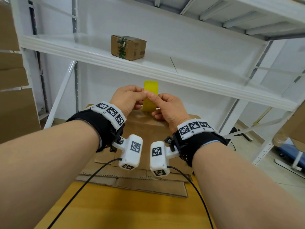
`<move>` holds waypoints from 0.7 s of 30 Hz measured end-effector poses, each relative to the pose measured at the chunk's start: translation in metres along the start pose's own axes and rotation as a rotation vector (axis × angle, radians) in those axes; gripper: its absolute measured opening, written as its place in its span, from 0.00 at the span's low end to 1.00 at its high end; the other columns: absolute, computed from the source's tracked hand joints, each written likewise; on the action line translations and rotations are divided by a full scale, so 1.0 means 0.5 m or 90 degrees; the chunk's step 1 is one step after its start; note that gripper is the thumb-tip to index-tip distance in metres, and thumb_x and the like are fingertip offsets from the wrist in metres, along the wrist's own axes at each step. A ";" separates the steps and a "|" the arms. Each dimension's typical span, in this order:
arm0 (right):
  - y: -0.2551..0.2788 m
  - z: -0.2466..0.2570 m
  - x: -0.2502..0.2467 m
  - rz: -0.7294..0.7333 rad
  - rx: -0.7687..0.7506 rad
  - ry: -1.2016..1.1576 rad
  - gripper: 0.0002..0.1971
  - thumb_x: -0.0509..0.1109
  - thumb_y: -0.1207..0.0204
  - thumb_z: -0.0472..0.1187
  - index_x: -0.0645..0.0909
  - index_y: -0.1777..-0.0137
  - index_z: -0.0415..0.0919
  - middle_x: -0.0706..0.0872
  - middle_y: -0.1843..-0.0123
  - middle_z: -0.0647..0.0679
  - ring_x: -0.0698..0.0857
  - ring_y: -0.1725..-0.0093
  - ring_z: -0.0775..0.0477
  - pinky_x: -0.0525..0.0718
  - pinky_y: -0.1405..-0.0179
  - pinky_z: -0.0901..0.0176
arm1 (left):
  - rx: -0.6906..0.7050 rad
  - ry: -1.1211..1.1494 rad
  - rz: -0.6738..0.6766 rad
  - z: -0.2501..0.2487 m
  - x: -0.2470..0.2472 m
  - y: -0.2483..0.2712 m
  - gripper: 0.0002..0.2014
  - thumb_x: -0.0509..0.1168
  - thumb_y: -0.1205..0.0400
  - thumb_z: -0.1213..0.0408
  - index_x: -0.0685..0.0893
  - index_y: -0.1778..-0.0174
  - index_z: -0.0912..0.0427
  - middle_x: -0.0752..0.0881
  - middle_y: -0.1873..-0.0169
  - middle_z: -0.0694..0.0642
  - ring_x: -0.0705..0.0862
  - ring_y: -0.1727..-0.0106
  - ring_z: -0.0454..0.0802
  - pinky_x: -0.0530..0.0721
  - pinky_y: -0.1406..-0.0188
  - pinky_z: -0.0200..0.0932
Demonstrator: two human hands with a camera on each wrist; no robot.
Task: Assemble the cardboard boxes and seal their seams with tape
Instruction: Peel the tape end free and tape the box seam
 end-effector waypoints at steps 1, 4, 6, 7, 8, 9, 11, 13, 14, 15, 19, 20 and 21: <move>0.000 0.001 0.002 -0.008 -0.007 0.009 0.17 0.80 0.29 0.56 0.82 0.59 0.43 0.88 0.64 0.42 0.80 0.74 0.51 0.81 0.75 0.64 | -0.004 0.006 0.003 -0.001 -0.001 0.000 0.04 0.71 0.22 0.66 0.84 0.61 0.58 0.83 0.70 0.53 0.79 0.69 0.44 0.80 0.70 0.36; 0.000 0.000 0.003 -0.015 -0.016 0.011 0.14 0.78 0.26 0.53 0.82 0.59 0.43 0.87 0.64 0.41 0.80 0.75 0.51 0.80 0.77 0.64 | -0.013 0.009 0.018 -0.004 0.001 0.000 0.05 0.69 0.20 0.67 0.82 0.61 0.60 0.81 0.72 0.53 0.78 0.72 0.43 0.79 0.73 0.32; -0.001 -0.001 -0.002 -0.017 -0.016 0.003 0.12 0.78 0.24 0.52 0.83 0.58 0.44 0.88 0.64 0.43 0.81 0.74 0.52 0.80 0.77 0.64 | -0.016 0.002 0.024 -0.005 0.003 0.001 0.06 0.65 0.17 0.67 0.82 0.59 0.62 0.82 0.70 0.55 0.79 0.72 0.43 0.79 0.73 0.32; 0.000 -0.002 -0.004 -0.016 -0.015 -0.004 0.11 0.77 0.24 0.51 0.84 0.57 0.44 0.89 0.65 0.44 0.82 0.73 0.51 0.81 0.77 0.64 | -0.015 -0.004 0.019 -0.006 0.004 0.001 0.07 0.63 0.16 0.67 0.83 0.59 0.62 0.83 0.69 0.55 0.80 0.72 0.43 0.79 0.72 0.33; 0.001 -0.002 -0.006 -0.015 -0.014 -0.011 0.10 0.77 0.24 0.50 0.85 0.56 0.44 0.89 0.65 0.45 0.83 0.73 0.51 0.81 0.77 0.64 | -0.013 -0.008 0.015 -0.007 0.004 0.000 0.08 0.63 0.15 0.66 0.83 0.59 0.62 0.84 0.69 0.56 0.81 0.72 0.43 0.80 0.70 0.34; 0.002 -0.002 -0.007 -0.014 -0.013 -0.018 0.09 0.77 0.23 0.50 0.85 0.55 0.44 0.89 0.65 0.45 0.83 0.73 0.51 0.82 0.76 0.64 | -0.011 -0.003 0.017 -0.008 0.006 0.001 0.09 0.64 0.16 0.63 0.84 0.60 0.62 0.84 0.68 0.56 0.81 0.71 0.44 0.80 0.69 0.34; 0.002 -0.003 -0.007 -0.010 -0.013 -0.026 0.09 0.76 0.23 0.49 0.86 0.54 0.44 0.89 0.64 0.45 0.84 0.72 0.52 0.83 0.75 0.64 | -0.014 0.007 0.026 -0.007 0.005 0.001 0.12 0.69 0.19 0.55 0.84 0.62 0.61 0.84 0.69 0.56 0.81 0.71 0.45 0.81 0.70 0.35; 0.003 -0.001 -0.006 0.002 -0.013 -0.030 0.09 0.76 0.22 0.48 0.87 0.51 0.43 0.90 0.63 0.45 0.84 0.72 0.52 0.83 0.74 0.65 | -0.011 0.001 0.027 -0.004 0.002 0.000 0.11 0.72 0.22 0.56 0.84 0.64 0.60 0.84 0.71 0.54 0.81 0.71 0.44 0.81 0.70 0.34; 0.003 -0.001 -0.006 0.009 -0.011 -0.034 0.09 0.76 0.22 0.48 0.88 0.49 0.42 0.90 0.63 0.45 0.84 0.71 0.52 0.84 0.74 0.65 | -0.008 -0.007 0.027 -0.003 0.001 0.000 0.10 0.73 0.23 0.57 0.84 0.64 0.60 0.83 0.72 0.54 0.80 0.71 0.44 0.81 0.70 0.34; 0.003 0.000 -0.006 0.013 -0.008 -0.042 0.10 0.76 0.22 0.47 0.88 0.48 0.41 0.90 0.63 0.44 0.84 0.71 0.52 0.84 0.74 0.65 | -0.005 -0.016 0.026 -0.002 0.002 -0.001 0.09 0.73 0.23 0.59 0.84 0.64 0.59 0.83 0.71 0.54 0.80 0.71 0.45 0.81 0.70 0.34; 0.000 -0.003 -0.009 0.022 0.007 -0.081 0.10 0.75 0.21 0.43 0.88 0.43 0.38 0.91 0.62 0.43 0.85 0.72 0.53 0.85 0.74 0.66 | -0.001 -0.031 0.010 -0.002 0.007 -0.004 0.10 0.71 0.21 0.60 0.83 0.66 0.59 0.82 0.72 0.54 0.79 0.73 0.43 0.79 0.73 0.34; -0.001 -0.004 -0.009 0.024 0.010 -0.087 0.11 0.74 0.21 0.42 0.88 0.42 0.38 0.90 0.62 0.42 0.85 0.72 0.52 0.85 0.74 0.66 | -0.002 -0.033 0.007 -0.002 0.006 -0.005 0.10 0.71 0.21 0.60 0.83 0.66 0.58 0.82 0.72 0.53 0.79 0.73 0.43 0.79 0.74 0.34; -0.003 -0.005 -0.009 0.025 0.013 -0.091 0.11 0.74 0.20 0.41 0.87 0.41 0.37 0.90 0.62 0.42 0.85 0.72 0.52 0.85 0.74 0.66 | -0.004 -0.032 0.006 -0.002 0.006 -0.006 0.10 0.71 0.20 0.60 0.83 0.66 0.58 0.82 0.72 0.53 0.78 0.73 0.43 0.78 0.75 0.34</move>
Point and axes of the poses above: each hand's wrist, its own y-axis away from the middle knuckle, its own x-axis out of the palm, z = x × y, the point moved 5 cm from there along -y, towards the middle knuckle
